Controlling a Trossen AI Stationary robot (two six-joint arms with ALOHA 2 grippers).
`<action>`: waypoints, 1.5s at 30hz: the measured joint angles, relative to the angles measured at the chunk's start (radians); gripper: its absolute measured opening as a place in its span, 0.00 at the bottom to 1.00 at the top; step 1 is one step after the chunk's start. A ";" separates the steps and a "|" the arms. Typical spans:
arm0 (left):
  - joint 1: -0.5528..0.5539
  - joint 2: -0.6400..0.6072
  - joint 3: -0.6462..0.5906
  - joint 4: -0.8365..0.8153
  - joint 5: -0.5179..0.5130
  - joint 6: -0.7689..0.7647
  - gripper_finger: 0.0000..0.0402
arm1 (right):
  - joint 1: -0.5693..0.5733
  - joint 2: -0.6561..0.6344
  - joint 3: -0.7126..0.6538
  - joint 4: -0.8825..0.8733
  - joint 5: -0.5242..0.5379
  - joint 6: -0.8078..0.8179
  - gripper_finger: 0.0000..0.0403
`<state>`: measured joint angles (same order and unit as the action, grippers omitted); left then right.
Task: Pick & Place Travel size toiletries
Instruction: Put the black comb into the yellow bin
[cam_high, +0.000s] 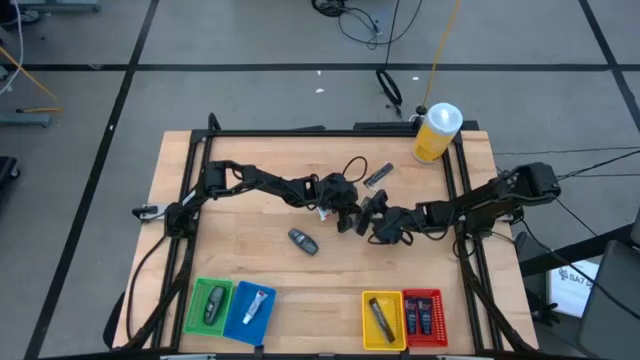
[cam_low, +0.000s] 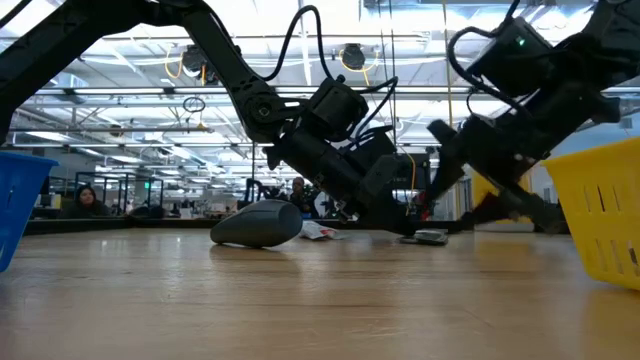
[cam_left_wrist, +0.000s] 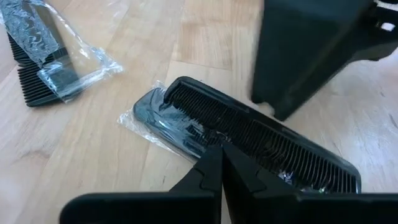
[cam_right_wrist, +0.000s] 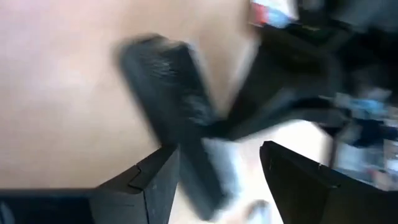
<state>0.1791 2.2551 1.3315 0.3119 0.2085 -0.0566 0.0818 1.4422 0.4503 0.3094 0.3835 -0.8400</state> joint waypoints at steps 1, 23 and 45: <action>0.001 0.000 0.000 0.000 0.000 0.000 0.02 | -0.004 0.001 0.000 -0.025 -0.036 0.027 0.55; -0.001 0.001 0.000 -0.002 0.000 0.028 0.01 | -0.159 0.084 0.000 0.136 -0.256 0.015 0.47; -0.001 0.001 0.000 -0.052 0.033 0.097 0.03 | -0.113 0.089 0.000 0.122 -0.072 0.118 0.29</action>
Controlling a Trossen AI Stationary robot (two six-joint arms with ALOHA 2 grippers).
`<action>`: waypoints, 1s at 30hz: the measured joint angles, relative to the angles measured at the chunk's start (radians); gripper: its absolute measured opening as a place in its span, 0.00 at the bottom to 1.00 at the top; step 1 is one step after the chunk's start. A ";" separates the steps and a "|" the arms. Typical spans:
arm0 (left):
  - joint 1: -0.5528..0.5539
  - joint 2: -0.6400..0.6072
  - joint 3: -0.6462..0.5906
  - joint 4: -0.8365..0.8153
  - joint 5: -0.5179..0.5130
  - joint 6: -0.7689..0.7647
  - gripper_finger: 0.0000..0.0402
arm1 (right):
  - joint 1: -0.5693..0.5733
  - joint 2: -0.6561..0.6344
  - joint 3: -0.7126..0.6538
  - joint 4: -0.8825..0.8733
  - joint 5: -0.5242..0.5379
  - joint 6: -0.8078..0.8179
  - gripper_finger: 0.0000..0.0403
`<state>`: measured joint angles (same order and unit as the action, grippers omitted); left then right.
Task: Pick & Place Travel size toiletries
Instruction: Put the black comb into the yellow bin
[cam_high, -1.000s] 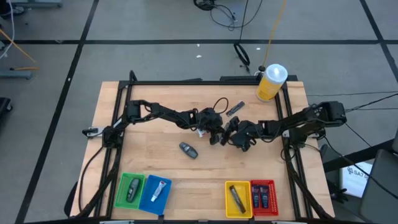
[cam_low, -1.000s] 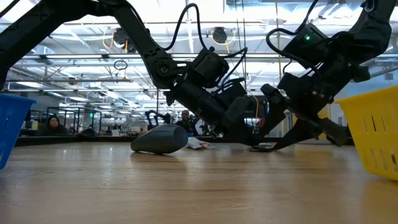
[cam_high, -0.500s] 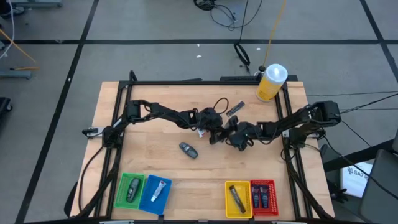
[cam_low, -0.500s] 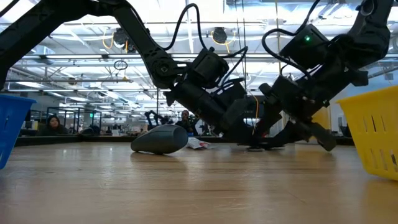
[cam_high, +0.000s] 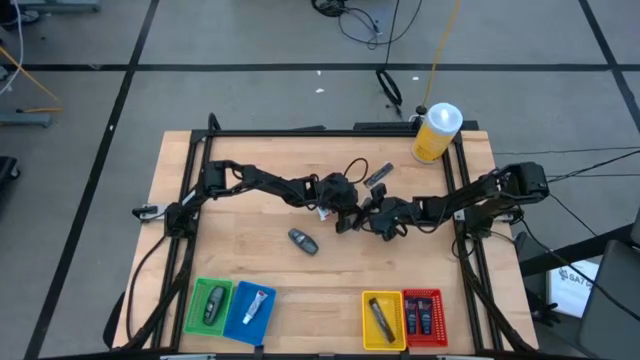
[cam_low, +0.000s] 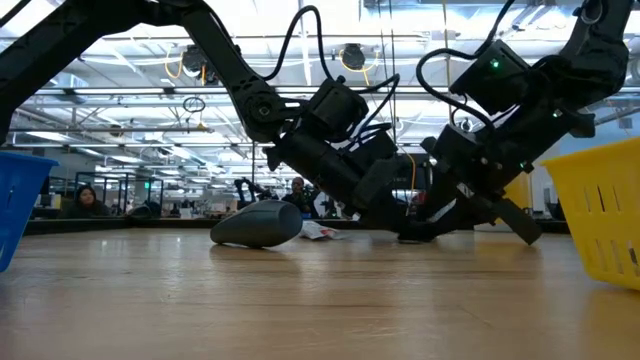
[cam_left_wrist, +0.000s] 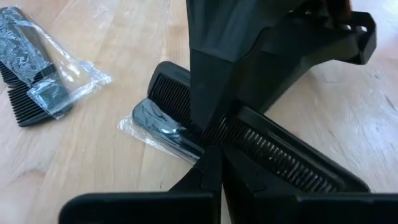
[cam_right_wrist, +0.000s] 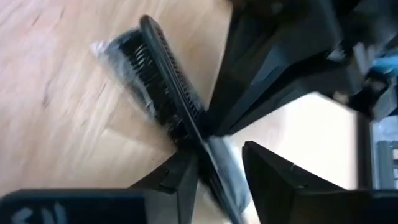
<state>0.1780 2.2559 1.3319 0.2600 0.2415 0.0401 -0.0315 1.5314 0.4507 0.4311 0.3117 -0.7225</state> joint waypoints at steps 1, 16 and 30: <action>0.000 0.000 0.000 0.000 -0.001 0.000 0.03 | 0.000 0.000 0.000 -0.011 -0.001 0.008 0.27; 0.009 -0.097 -0.004 -0.146 -0.064 0.046 0.09 | 0.032 -0.006 0.001 -0.042 0.058 0.123 0.03; -0.134 -0.346 -0.160 -0.230 -0.817 0.144 0.05 | 0.170 -0.018 -0.030 0.287 0.056 0.452 0.02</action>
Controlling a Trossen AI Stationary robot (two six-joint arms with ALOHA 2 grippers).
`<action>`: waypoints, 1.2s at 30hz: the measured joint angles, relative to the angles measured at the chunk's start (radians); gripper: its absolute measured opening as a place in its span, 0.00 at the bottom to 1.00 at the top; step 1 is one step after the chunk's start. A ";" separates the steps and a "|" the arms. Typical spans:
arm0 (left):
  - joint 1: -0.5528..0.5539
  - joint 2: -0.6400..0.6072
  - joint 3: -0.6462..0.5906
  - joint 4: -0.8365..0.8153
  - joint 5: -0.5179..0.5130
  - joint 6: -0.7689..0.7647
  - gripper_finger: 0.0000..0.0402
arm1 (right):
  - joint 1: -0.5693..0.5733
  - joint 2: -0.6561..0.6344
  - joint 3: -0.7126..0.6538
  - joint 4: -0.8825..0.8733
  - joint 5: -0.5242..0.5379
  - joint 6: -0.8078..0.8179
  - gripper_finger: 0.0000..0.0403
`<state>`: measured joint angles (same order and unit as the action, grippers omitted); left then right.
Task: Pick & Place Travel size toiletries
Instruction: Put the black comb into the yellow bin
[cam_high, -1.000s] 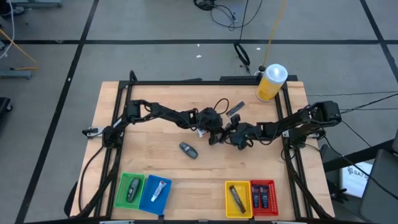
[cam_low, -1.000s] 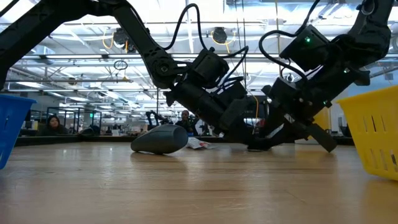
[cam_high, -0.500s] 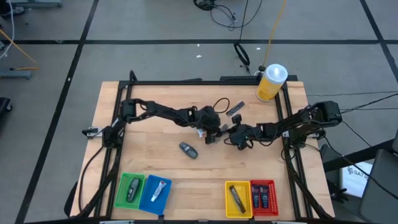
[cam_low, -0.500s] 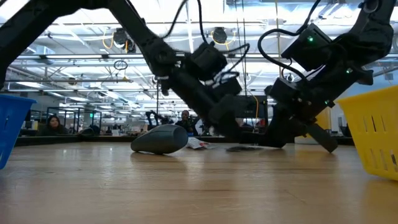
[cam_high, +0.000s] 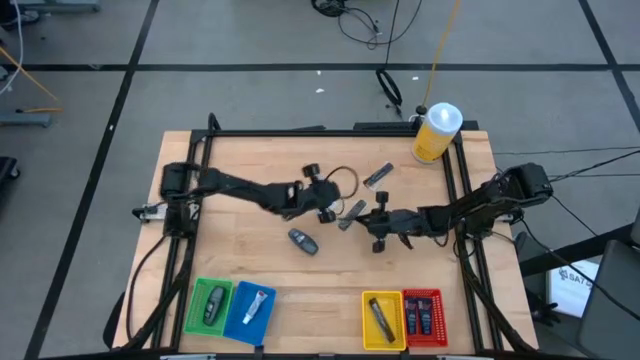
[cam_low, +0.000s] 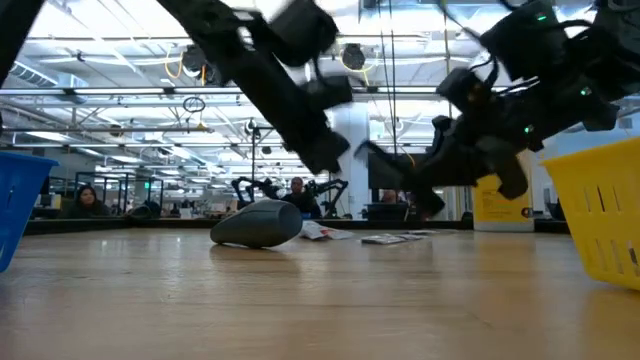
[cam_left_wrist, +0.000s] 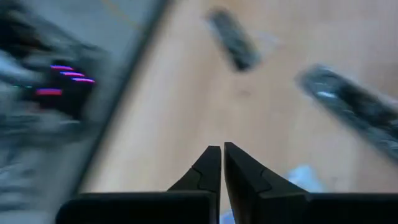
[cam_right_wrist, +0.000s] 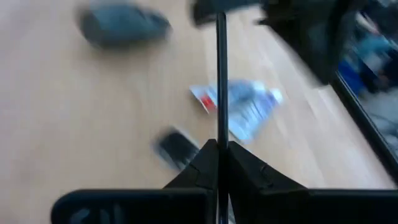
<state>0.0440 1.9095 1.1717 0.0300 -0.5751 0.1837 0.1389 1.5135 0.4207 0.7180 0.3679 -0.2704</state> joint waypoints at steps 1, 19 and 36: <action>-0.022 -0.032 -0.030 0.031 -0.069 0.006 0.03 | 0.001 0.003 -0.015 0.061 -0.035 0.002 0.02; -0.278 -0.311 -0.304 0.325 0.033 -0.179 0.09 | 0.144 -0.174 -0.047 0.269 -0.476 0.377 0.02; -0.313 -0.081 -0.305 0.512 0.006 -0.243 0.09 | 0.602 -0.046 0.452 -0.684 -0.293 1.914 0.02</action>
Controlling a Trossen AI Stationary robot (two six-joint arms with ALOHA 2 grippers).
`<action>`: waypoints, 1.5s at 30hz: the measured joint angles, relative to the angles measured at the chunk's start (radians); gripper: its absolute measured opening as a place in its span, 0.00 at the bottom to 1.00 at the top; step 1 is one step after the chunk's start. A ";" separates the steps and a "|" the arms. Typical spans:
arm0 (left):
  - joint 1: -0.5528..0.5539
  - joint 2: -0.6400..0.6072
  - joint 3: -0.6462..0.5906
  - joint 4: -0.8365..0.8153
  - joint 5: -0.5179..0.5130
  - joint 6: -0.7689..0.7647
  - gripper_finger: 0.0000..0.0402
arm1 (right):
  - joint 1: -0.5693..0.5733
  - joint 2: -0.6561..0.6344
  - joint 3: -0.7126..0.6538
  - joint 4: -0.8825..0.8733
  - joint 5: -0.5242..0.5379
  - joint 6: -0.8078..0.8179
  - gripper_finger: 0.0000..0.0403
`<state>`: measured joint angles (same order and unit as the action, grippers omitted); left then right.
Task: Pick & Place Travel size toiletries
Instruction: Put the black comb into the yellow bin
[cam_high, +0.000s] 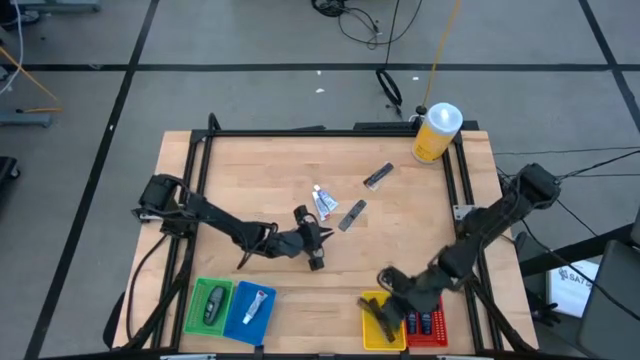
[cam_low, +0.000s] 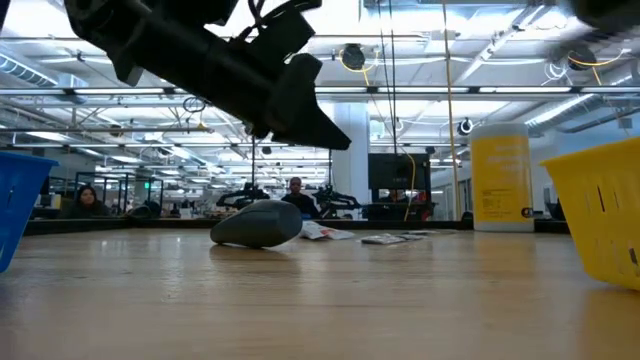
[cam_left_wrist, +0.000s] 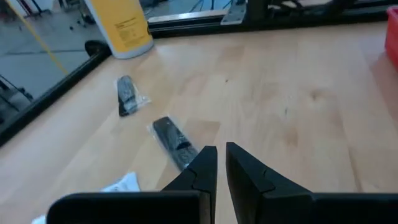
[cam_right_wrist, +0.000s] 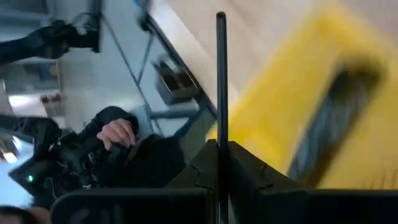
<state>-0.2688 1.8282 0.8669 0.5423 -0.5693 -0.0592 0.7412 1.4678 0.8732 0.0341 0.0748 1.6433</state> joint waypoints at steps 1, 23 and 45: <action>0.000 0.000 0.000 0.006 0.000 0.017 0.09 | 0.020 0.011 0.000 -0.001 0.000 0.068 0.02; -0.002 -0.006 0.000 -0.023 0.032 0.089 0.09 | 0.043 -0.044 0.002 0.015 0.218 -0.077 0.42; 0.313 0.007 0.009 -0.098 0.493 -0.141 0.09 | -1.175 -0.081 -0.429 0.323 -0.336 -1.589 0.63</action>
<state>0.0438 1.8348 0.8757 0.4442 -0.0762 -0.2001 -0.4341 1.3872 0.4442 0.3566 -0.2617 0.0544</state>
